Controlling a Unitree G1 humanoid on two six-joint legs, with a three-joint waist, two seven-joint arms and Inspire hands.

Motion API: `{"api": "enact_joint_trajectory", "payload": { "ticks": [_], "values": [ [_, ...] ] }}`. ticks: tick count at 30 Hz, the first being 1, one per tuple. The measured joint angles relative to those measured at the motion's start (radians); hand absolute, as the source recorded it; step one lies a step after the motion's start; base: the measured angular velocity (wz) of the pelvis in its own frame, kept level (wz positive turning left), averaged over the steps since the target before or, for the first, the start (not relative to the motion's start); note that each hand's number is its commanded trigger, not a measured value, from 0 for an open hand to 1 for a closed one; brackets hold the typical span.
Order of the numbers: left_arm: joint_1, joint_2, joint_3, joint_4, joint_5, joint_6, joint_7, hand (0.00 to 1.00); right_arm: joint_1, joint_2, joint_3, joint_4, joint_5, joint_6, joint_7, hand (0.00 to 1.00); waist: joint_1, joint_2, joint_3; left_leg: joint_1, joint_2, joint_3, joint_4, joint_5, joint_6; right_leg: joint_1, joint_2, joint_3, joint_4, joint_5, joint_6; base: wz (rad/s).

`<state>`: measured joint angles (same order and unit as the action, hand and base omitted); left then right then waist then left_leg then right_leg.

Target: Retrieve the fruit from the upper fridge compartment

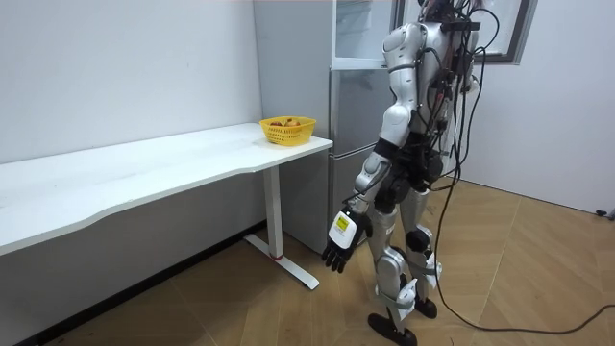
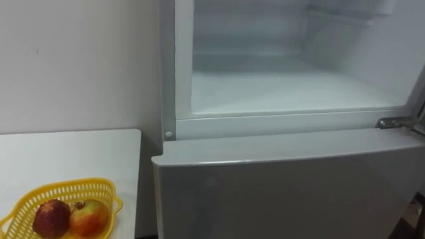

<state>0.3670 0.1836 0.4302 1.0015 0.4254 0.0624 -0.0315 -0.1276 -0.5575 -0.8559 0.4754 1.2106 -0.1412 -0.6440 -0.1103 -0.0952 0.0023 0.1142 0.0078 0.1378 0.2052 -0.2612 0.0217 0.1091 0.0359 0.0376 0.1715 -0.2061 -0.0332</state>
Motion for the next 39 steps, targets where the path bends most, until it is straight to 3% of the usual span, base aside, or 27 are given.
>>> {"api": "enact_joint_trajectory", "payload": {
  "ticks": [10, 13, 18, 23, 29, 33, 35, 39],
  "values": [
    [-0.001, 0.001, 0.002, 0.003, 0.001, 0.004, -0.002, 0.0, -0.021, -0.008, 0.009, 0.0, -0.004, 0.013, 0.0, 0.0, -0.001, 0.006, -0.0019, -0.016, 0.0, 0.001, 0.0, 0.001, 0.0, -0.013, 0.0, -0.002, 0.016, 0.0, 0.0, 0.0],
    [-0.001, 0.001, 0.002, 0.018, 0.001, 0.004, -0.005, 0.0, -0.021, -0.008, 0.02, -0.013, -0.1, 0.017, -0.017, 0.0, 0.001, 0.009, -0.0029, -0.014, 0.0, 0.001, 0.002, 0.001, 0.001, -0.012, -0.002, -0.013, 0.018, 0.0, 0.0, 0.0],
    [-0.002, 0.001, 0.006, 0.041, 0.001, 0.003, -0.028, 0.0, -0.021, -0.008, 0.048, -0.064, -0.282, 0.07, -0.09, 0.0, 0.001, 0.009, -0.0028, -0.013, -0.001, 0.0, 0.0, 0.01, -0.001, -0.028, -0.003, -0.014, 0.028, 0.0, -0.001, -0.01],
    [0.005, 0.002, 0.04, 0.04, 0.005, 0.001, -0.038, 0.0, -0.021, -0.008, 0.071, -0.119, -0.466, 0.159, -0.172, 0.0, 0.004, 0.008, -0.0026, -0.015, -0.002, 0.001, -0.002, 0.018, -0.003, -0.047, -0.001, -0.009, 0.052, -0.005, -0.005, -0.05],
    [0.003, 0.002, 0.041, 0.042, 0.005, -0.023, -0.045, 0.0, -0.021, -0.007, 0.099, -0.178, -0.532, 0.225, -0.252, 0.0, 0.004, 0.007, -0.0022, -0.014, -0.004, 0.001, -0.001, 0.023, -0.006, -0.06, -0.002, -0.008, 0.073, -0.017, -0.007, -0.02],
    [0.001, 0.001, 0.065, 0.042, 0.005, -0.042, -0.05, 0.0, -0.021, -0.007, 0.109, -0.183, -0.55, 0.23, -0.272, 0.0, 0.007, 0.005, -0.0009, -0.001, -0.004, 0.001, -0.002, 0.024, -0.008, -0.059, -0.002, -0.008, 0.093, -0.029, -0.011, 0.0],
    [0.002, -0.002, 0.089, 0.047, 0.001, -0.068, -0.047, 0.0, -0.016, -0.007, 0.11, -0.214, -0.551, 0.253, -0.288, 0.0, 0.006, 0.004, -0.0005, 0.0, -0.005, 0.001, -0.002, 0.026, -0.01, -0.063, -0.003, -0.008, 0.106, -0.039, -0.014, 0.0],
    [-0.002, -0.008, 0.113, 0.072, 0.002, -0.084, -0.046, 0.0, -0.015, -0.007, 0.12, -0.244, -0.556, 0.27, -0.32, 0.0, 0.006, 0.004, -0.0004, -0.002, -0.004, 0.001, -0.001, 0.028, -0.014, -0.075, -0.002, -0.007, 0.124, -0.047, -0.021, -0.04]
  ]
}}
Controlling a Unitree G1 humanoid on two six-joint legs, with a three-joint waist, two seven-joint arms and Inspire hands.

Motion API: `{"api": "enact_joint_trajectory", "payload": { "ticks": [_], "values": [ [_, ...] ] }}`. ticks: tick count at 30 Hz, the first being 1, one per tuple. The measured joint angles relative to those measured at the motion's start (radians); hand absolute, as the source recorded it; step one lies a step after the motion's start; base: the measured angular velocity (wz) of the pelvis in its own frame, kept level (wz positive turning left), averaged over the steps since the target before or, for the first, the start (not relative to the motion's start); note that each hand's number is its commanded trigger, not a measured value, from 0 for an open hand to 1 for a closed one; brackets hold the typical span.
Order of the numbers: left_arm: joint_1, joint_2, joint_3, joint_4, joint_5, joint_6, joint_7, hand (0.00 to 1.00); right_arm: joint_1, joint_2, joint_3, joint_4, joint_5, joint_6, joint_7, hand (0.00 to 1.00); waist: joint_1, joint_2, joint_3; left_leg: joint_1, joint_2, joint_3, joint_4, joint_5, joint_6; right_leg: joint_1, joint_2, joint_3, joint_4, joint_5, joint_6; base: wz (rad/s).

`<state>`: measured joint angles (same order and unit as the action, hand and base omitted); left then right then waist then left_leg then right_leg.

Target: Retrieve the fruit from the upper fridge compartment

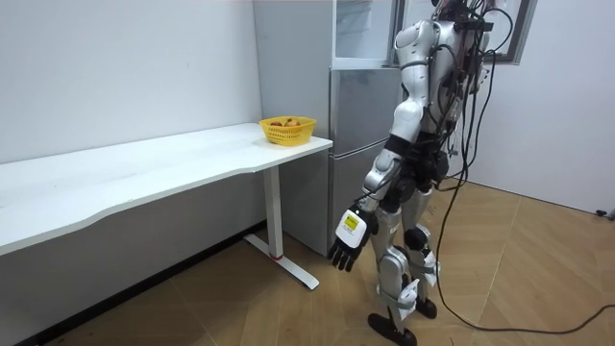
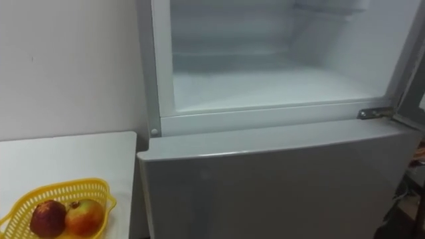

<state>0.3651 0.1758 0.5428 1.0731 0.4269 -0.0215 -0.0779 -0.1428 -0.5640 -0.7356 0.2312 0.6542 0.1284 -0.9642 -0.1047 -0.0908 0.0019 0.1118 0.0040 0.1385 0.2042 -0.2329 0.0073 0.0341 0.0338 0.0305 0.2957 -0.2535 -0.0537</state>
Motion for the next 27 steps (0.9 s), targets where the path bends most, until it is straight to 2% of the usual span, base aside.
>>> {"api": "enact_joint_trajectory", "payload": {
  "ticks": [6, 9, 12, 14, 16, 19, 20, 23, 25, 27],
  "values": [
    [-0.009, 0.002, 0.008, 0.044, -0.001, -0.03, -0.004, 0.0, 0.0, 0.0, 0.028, -0.003, -0.048, 0.006, -0.015, 0.0, 0.002, 0.0, 0.0, 0.004, 0.005, -0.002, 0.002, 0.001, -0.002, -0.004, 0.008, 0.019, 0.017, -0.004, -0.01, -0.09],
    [-0.021, 0.002, 0.008, 0.061, -0.002, -0.033, -0.015, 0.0, 0.015, 0.004, 0.058, -0.052, -0.069, 0.057, -0.015, 0.0, -0.002, -0.001, 0.0007, -0.002, 0.006, -0.01, 0.001, 0.004, -0.006, -0.017, 0.009, 0.024, 0.038, -0.007, -0.015, -0.17],
    [-0.03, 0.003, 0.008, 0.068, -0.001, -0.048, -0.014, 0.0, 0.079, 0.008, 0.096, -0.138, -0.074, 0.107, -0.015, 0.0, -0.002, -0.003, 0.002, 0.004, 0.005, -0.043, 0.0, 0.007, -0.011, -0.017, 0.008, 0.009, 0.048, -0.007, -0.016, -0.1],
    [-0.03, 0.002, 0.023, 0.068, 0.0, -0.064, -0.011, 0.0, 0.09, 0.012, 0.139, -0.194, -0.074, 0.157, -0.014, 0.0, -0.022, -0.004, 0.0021, 0.007, 0.005, -0.075, 0.001, 0.009, -0.015, -0.014, 0.004, -0.009, 0.049, -0.004, -0.021, -0.06],
    [-0.031, 0.002, 0.046, 0.069, 0.0, -0.089, 0.001, 0.0, 0.09, 0.012, 0.179, -0.206, -0.074, 0.166, -0.013, 0.0, -0.031, -0.007, 0.0037, 0.007, 0.008, -0.094, 0.002, 0.011, -0.018, -0.015, 0.006, -0.011, 0.045, -0.001, -0.028, -0.05],
    [-0.045, 0.004, 0.062, 0.094, 0.0, -0.125, 0.032, 0.0, 0.09, 0.012, 0.226, -0.21, -0.076, 0.172, -0.006, 0.0, -0.033, -0.009, 0.0051, 0.016, 0.015, -0.094, 0.003, 0.011, -0.019, -0.015, 0.012, -0.012, 0.046, 0.003, -0.035, -0.05],
    [-0.045, 0.005, 0.062, 0.103, -0.001, -0.136, 0.034, 0.0, 0.092, 0.012, 0.255, -0.21, -0.09, 0.172, -0.006, 0.0, -0.034, -0.014, 0.0079, 0.018, 0.018, -0.094, 0.009, 0.012, -0.02, -0.017, 0.015, -0.011, 0.046, 0.005, -0.038, -0.09],
    [-0.049, 0.006, 0.05, 0.13, -0.002, -0.143, 0.048, 0.0, 0.14, 0.012, 0.337, -0.242, -0.151, 0.174, 0.003, 0.0, -0.041, -0.025, 0.0142, 0.004, 0.027, -0.094, 0.036, 0.012, -0.02, -0.018, 0.022, -0.016, 0.043, 0.008, -0.042, -0.03],
    [-0.051, 0.007, 0.036, 0.135, -0.001, -0.143, 0.048, 0.0, 0.19, 0.012, 0.38, -0.313, -0.151, 0.18, 0.011, 0.0, -0.045, -0.025, 0.0142, 0.0, 0.036, -0.094, 0.036, 0.012, -0.02, -0.023, 0.033, -0.011, 0.038, 0.011, -0.04, -0.15],
    [-0.054, 0.012, 0.026, 0.139, -0.001, -0.143, 0.047, 0.0, 0.232, 0.012, 0.444, -0.387, -0.154, 0.181, 0.027, 0.0, -0.044, -0.025, 0.0145, -0.005, 0.039, -0.098, 0.038, 0.015, -0.025, -0.03, 0.044, -0.003, 0.031, 0.022, -0.049, -0.21]
  ]
}}
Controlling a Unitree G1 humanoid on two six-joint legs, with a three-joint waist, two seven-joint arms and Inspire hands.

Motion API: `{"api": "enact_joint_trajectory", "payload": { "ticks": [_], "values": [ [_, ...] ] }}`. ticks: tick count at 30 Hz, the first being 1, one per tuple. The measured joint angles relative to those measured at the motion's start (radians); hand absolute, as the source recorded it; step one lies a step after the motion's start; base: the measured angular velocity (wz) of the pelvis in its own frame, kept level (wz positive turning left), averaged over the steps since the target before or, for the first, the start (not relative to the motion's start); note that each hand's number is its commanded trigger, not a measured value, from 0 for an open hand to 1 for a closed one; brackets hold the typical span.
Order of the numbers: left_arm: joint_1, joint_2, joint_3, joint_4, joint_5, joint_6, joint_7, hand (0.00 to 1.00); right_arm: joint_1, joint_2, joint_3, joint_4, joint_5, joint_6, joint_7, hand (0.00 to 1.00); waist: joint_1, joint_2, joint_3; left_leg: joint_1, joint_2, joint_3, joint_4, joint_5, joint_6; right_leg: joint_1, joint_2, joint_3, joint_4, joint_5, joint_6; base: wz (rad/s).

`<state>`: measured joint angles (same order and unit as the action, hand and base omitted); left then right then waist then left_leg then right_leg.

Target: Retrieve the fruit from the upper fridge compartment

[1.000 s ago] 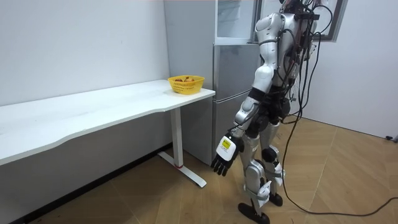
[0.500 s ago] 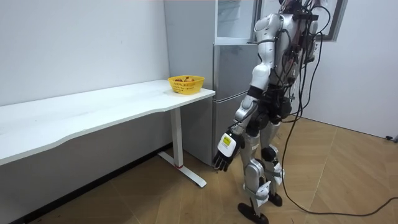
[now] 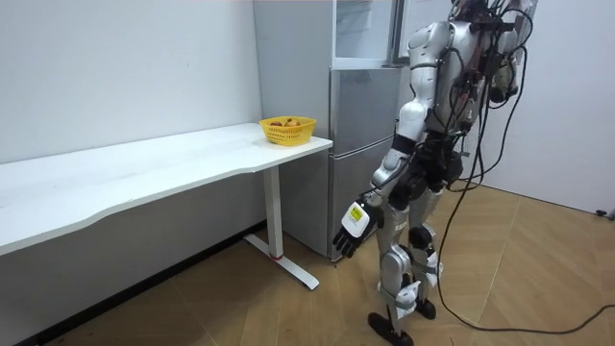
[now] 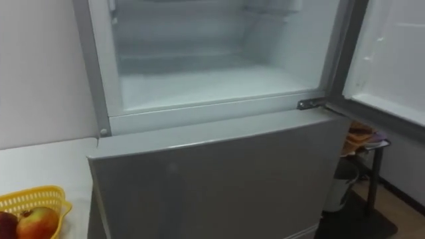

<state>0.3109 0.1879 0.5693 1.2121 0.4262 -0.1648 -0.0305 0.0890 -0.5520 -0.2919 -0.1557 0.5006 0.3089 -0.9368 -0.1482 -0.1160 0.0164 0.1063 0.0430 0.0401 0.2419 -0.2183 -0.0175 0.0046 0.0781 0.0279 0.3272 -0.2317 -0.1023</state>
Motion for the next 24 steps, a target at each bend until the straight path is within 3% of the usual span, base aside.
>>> {"api": "enact_joint_trajectory", "payload": {
  "ticks": [3, 5, 8, 10, 12, 13, 14, 15, 17, 18, 19, 20, 24],
  "values": [
    [-0.045, 0.027, -0.048, 0.017, -0.001, -0.003, 0.001, 0.0, 0.033, -0.001, 0.151, -0.113, -0.078, 0.0, 0.117, 0.0, 0.019, -0.007, 0.0028, -0.025, 0.0, -0.001, 0.013, 0.008, -0.013, -0.02, 0.013, 0.0, 0.0, 0.014, -0.017, -0.01],
    [-0.076, 0.042, -0.105, 0.017, -0.001, -0.024, 0.005, 0.0, 0.034, -0.001, 0.261, -0.165, -0.187, 0.0, 0.2, 0.0, 0.068, -0.008, 0.0029, -0.046, 0.0, -0.009, 0.02, 0.011, -0.018, -0.034, 0.019, -0.007, -0.002, 0.025, -0.035, 0.17],
    [-0.072, 0.046, -0.143, 0.015, -0.002, -0.027, 0.006, 0.0, 0.054, -0.024, 0.295, -0.183, -0.331, 0.0, 0.298, 0.0, 0.109, -0.011, 0.0037, -0.06, 0.0, -0.012, 0.013, 0.015, -0.023, -0.042, 0.022, -0.015, -0.004, 0.032, -0.05, 0.11],
    [-0.059, 0.047, -0.162, 0.017, -0.002, -0.018, 0.005, 0.0, 0.066, -0.051, 0.317, -0.218, -0.439, -0.004, 0.362, 0.0, 0.115, -0.013, 0.0047, -0.067, 0.001, -0.014, 0.009, 0.018, -0.027, -0.043, 0.023, -0.023, -0.017, 0.036, -0.058, 0.07],
    [-0.072, 0.048, -0.193, 0.018, -0.002, -0.013, 0.0, 0.0, 0.063, -0.107, 0.331, -0.326, -0.597, -0.074, 0.414, 0.0, 0.13, -0.013, 0.0031, -0.071, 0.003, -0.013, 0.001, 0.022, -0.033, -0.042, 0.023, -0.034, -0.026, 0.037, -0.06, 0.22],
    [-0.083, 0.051, -0.219, 0.018, 0.0, -0.013, -0.002, 0.0, 0.011, -0.153, 0.33, -0.386, -0.712, -0.172, 0.429, 0.0, 0.146, -0.015, -0.0045, -0.072, 0.003, -0.012, -0.007, 0.028, -0.035, -0.038, 0.023, -0.041, -0.04, 0.04, -0.064, 0.21],
    [-0.093, 0.061, -0.25, 0.018, 0.0, -0.013, -0.003, 0.0, -0.062, -0.171, 0.318, -0.438, -0.822, -0.27, 0.431, 0.0, 0.159, -0.016, -0.0112, -0.068, 0.006, -0.012, -0.009, 0.031, -0.038, -0.029, 0.027, -0.043, -0.062, 0.046, -0.067, 0.21],
    [-0.101, 0.068, -0.267, 0.017, 0.001, -0.013, -0.003, 0.0, -0.099, -0.169, 0.315, -0.459, -0.874, -0.315, 0.432, 0.0, 0.169, -0.024, -0.0149, -0.064, 0.009, -0.012, -0.01, 0.031, -0.04, -0.017, 0.03, -0.044, -0.079, 0.05, -0.068, 0.22],
    [-0.114, 0.082, -0.333, 0.017, 0.0, -0.007, -0.006, 0.0, -0.169, -0.118, 0.327, -0.519, -1.069, -0.457, 0.45, 0.0, 0.21, -0.042, -0.0248, -0.041, 0.017, -0.013, -0.02, 0.029, -0.042, 0.04, 0.038, -0.054, -0.145, 0.063, -0.073, 0.28],
    [-0.115, 0.08, -0.351, 0.017, 0.0, -0.007, -0.01, 0.0, -0.179, -0.113, 0.337, -0.535, -1.099, -0.486, 0.457, 0.0, 0.216, -0.044, -0.0254, -0.038, 0.017, -0.014, -0.019, 0.027, -0.045, 0.05, 0.037, -0.058, -0.153, 0.063, -0.073, 0.33],
    [-0.118, 0.076, -0.377, 0.016, 0.0, -0.006, -0.022, 0.0, -0.175, -0.112, 0.349, -0.551, -1.156, -0.541, 0.481, 0.0, 0.22, -0.042, -0.0254, -0.038, 0.016, -0.014, -0.018, 0.02, -0.047, 0.059, 0.037, -0.062, -0.163, 0.063, -0.071, 0.26],
    [-0.123, 0.076, -0.393, 0.016, -0.002, 0.003, -0.025, 0.0, -0.165, -0.112, 0.351, -0.551, -1.187, -0.575, 0.511, 0.0, 0.226, -0.038, -0.0247, -0.041, 0.016, -0.016, -0.019, 0.016, -0.046, 0.062, 0.036, -0.064, -0.165, 0.065, -0.066, 0.18],
    [-0.126, 0.086, -0.429, 0.018, -0.001, 0.046, -0.045, 0.0, -0.155, -0.112, 0.375, -0.514, -1.188, -0.591, 0.609, 0.0, 0.248, -0.02, -0.0174, -0.03, 0.012, -0.016, -0.048, 0.014, -0.044, 0.065, 0.031, -0.059, -0.173, 0.073, -0.055, -0.11]
  ]
}}
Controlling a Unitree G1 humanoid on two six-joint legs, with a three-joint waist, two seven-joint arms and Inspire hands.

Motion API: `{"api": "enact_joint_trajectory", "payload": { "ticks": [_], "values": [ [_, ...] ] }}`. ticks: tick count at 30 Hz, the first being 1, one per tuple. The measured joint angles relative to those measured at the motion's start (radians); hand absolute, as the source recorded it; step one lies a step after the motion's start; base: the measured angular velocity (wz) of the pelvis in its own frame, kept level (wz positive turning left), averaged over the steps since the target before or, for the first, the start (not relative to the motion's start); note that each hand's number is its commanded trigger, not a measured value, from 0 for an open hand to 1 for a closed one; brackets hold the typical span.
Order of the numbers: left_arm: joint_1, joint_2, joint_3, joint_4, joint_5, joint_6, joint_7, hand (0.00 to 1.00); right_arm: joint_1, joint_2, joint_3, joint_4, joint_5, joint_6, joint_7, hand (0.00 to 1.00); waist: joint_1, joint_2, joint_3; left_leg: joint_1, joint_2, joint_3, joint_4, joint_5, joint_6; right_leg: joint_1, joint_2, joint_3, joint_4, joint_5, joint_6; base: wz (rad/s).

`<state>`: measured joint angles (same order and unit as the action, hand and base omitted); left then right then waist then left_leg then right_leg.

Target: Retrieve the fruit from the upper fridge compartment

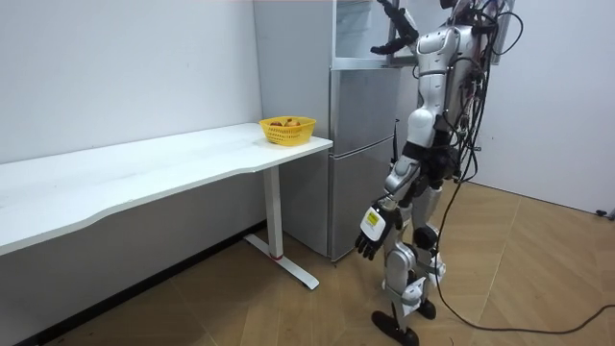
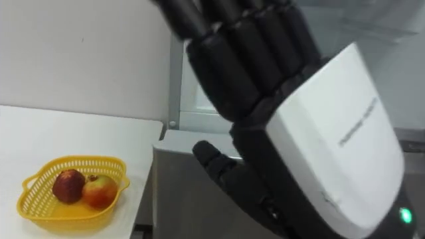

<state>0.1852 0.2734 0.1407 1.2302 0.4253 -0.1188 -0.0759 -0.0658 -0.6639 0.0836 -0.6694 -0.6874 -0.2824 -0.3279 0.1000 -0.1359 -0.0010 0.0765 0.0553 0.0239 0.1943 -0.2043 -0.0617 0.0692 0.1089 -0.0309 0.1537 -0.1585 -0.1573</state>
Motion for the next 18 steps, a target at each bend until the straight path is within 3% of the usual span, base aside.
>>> {"api": "enact_joint_trajectory", "payload": {
  "ticks": [5, 7, 10, 13, 18],
  "values": [
    [-0.038, 0.033, -0.069, 0.0, 0.0, 0.012, -0.04, 0.0, 0.021, 0.001, 0.131, 0.023, 0.019, -0.023, 0.159, 0.0, 0.015, 0.008, 0.0058, 0.016, 0.001, 0.016, -0.02, 0.0, 0.0, 0.007, 0.0, 0.0, 0.0, -0.001, 0.004, -0.01],
    [-0.051, 0.033, -0.088, 0.0, 0.0, 0.017, -0.055, 0.0, 0.043, 0.006, 0.174, 0.045, 0.022, -0.021, 0.212, 0.0, 0.021, 0.015, 0.01, 0.023, 0.0, 0.018, -0.027, 0.0, 0.001, 0.015, -0.001, 0.001, -0.003, -0.005, 0.009, 0.02],
    [-0.075, 0.033, -0.108, -0.001, -0.001, 0.028, -0.068, 0.0, 0.116, 0.013, 0.214, 0.088, 0.033, -0.016, 0.296, 0.0, 0.035, 0.019, 0.0103, 0.02, -0.001, 0.021, -0.026, 0.0, 0.001, 0.012, -0.003, 0.002, -0.004, -0.007, 0.012, 0.0],
    [-0.08, 0.034, -0.131, -0.002, -0.001, 0.042, -0.073, 0.0, 0.172, 0.015, 0.256, 0.141, 0.081, 0.023, 0.373, 0.0, 0.048, 0.02, 0.0093, 0.019, -0.002, 0.023, -0.027, 0.0, 0.001, -0.002, -0.004, 0.006, -0.002, -0.007, 0.011, -0.04],
    [-0.095, 0.037, -0.189, -0.002, 0.0, 0.057, -0.088, 0.0, 0.192, 0.022, 0.365, 0.362, 0.139, 0.062, 0.5, 0.0, 0.062, 0.027, 0.0081, 0.018, -0.004, 0.019, -0.026, 0.0, 0.001, -0.002, -0.005, 0.006, -0.002, -0.006, 0.011, -0.01]
  ]
}}
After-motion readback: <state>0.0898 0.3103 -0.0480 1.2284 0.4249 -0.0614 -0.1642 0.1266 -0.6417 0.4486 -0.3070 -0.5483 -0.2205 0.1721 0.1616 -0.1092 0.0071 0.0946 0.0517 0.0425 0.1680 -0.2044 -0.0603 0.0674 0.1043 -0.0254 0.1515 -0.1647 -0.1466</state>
